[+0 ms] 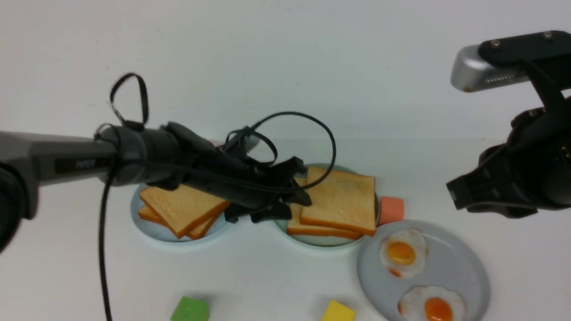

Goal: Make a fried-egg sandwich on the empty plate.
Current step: Use the left arm to place a slice of bread on the fried egg in the middle

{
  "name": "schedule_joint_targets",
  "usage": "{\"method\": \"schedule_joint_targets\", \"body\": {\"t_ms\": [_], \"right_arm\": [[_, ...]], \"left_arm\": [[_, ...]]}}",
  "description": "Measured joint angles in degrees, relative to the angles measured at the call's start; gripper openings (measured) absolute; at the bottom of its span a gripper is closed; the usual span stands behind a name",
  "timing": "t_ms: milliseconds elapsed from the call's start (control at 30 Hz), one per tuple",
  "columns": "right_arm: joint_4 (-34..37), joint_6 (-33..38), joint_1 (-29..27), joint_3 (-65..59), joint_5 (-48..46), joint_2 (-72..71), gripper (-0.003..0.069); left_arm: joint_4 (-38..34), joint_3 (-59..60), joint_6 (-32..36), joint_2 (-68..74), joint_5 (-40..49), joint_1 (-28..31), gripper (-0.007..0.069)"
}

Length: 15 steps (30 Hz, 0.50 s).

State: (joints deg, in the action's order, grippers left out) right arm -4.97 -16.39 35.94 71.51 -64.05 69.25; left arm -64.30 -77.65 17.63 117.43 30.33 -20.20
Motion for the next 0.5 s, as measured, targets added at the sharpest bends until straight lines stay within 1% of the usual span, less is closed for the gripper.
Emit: {"method": "schedule_joint_targets", "body": {"t_ms": [67,167,500], "right_arm": [[0.1,0.0,0.0,0.0,0.0,0.0,0.0113],[0.4,0.0,0.0,0.0,0.1,0.0,0.0118],[1.2,0.4,0.0,0.0,0.7,0.0,0.0131]], "left_arm": [[3.1,0.0,-2.7,-2.4,-0.7,0.4,0.0354],[5.5,-0.1,-5.2,-4.3,-1.3,0.5,0.0354],[6.8,-0.6,-4.7,-0.9,-1.0,0.1,0.0354]]}}
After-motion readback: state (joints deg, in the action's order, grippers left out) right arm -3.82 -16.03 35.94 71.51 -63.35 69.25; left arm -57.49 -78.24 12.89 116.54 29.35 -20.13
